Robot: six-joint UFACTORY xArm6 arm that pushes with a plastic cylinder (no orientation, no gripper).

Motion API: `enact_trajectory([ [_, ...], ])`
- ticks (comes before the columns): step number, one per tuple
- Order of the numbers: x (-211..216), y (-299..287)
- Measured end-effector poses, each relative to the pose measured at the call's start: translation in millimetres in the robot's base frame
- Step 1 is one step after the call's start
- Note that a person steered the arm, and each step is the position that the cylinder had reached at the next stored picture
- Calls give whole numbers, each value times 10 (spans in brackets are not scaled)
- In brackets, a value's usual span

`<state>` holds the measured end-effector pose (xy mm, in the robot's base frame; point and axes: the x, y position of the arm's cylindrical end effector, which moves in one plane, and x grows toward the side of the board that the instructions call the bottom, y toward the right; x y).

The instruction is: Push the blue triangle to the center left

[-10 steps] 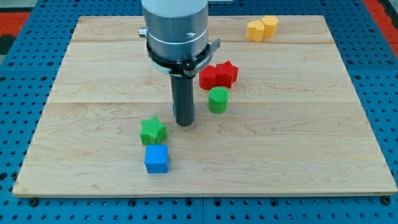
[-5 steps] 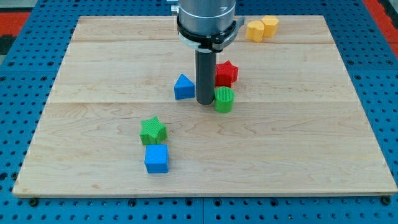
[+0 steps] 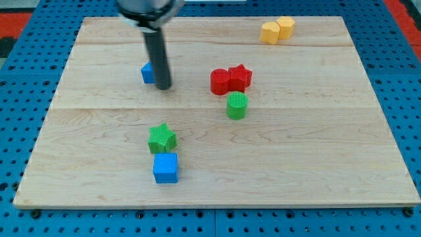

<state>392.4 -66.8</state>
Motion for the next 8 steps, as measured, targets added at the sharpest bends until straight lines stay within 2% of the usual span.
enact_trajectory([
  [1,-118,255],
  [2,-455,68],
  [4,-341,-990],
  [5,-306,-580],
  [6,-48,-507],
  [8,-90,-1386],
])
